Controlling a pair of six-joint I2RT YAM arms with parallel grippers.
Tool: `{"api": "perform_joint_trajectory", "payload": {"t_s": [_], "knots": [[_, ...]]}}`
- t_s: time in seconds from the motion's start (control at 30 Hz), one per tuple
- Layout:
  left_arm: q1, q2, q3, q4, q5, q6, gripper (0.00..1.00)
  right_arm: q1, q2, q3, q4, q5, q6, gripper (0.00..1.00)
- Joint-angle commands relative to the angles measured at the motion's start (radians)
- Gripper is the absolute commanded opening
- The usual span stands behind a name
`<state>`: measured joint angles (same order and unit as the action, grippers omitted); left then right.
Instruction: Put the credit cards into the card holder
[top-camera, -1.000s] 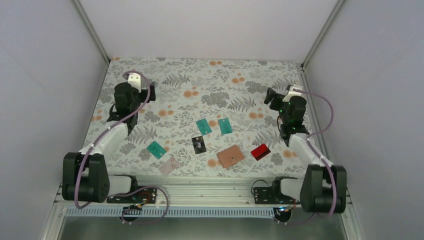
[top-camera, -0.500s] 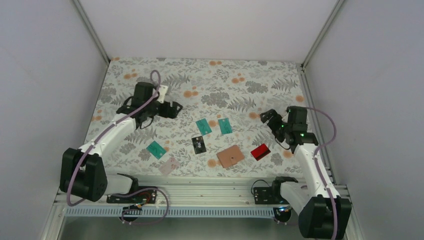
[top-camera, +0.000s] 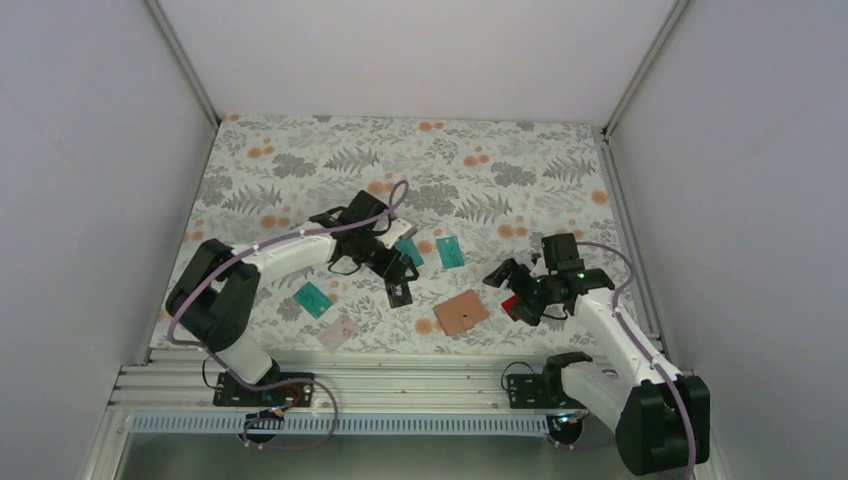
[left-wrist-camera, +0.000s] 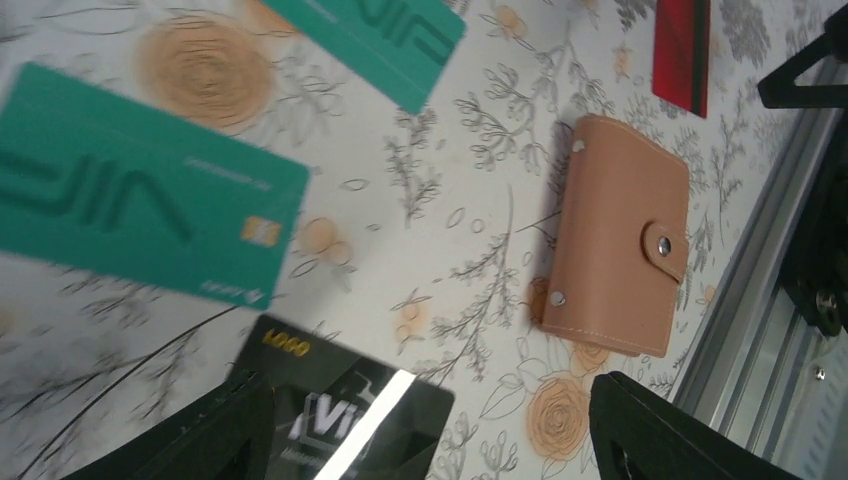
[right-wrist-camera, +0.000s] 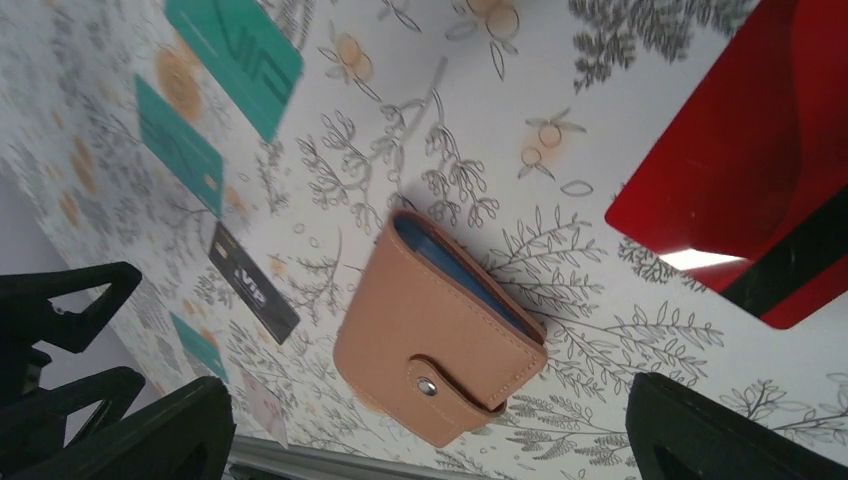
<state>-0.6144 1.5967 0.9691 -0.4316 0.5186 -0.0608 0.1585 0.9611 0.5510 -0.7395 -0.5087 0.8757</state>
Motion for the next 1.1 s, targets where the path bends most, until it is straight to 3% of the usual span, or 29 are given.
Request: {"api": "perform_joint_trajectory", "payload": {"t_s": [0.0, 0.27, 0.37, 0.77, 1.0, 1.07], "knots": [[-0.059, 0.08, 0.084, -0.029, 0.046, 0.042, 0.77, 0.05, 0.05, -0.01, -0.01, -0.018, 0.026, 0.97], [-0.126, 0.184, 0.162, -0.067, 0.076, 0.095, 0.65, 0.112, 0.151, -0.009, 0.045, -0.035, 0.017, 0.91], [-0.16, 0.197, 0.177, -0.076, 0.113, 0.118, 0.62, 0.125, 0.194, -0.016, 0.07, -0.054, 0.014, 0.85], [-0.258, 0.315, 0.224, -0.064, 0.086, 0.124, 0.54, 0.155, 0.307, -0.044, 0.13, -0.083, -0.003, 0.74], [-0.294, 0.377, 0.221, -0.034, 0.079, 0.106, 0.39, 0.155, 0.334, -0.063, 0.153, -0.079, -0.023, 0.54], [-0.3, 0.386, 0.21, -0.019, 0.076, 0.099, 0.31, 0.155, 0.344, -0.069, 0.159, -0.075, -0.032, 0.47]]}}
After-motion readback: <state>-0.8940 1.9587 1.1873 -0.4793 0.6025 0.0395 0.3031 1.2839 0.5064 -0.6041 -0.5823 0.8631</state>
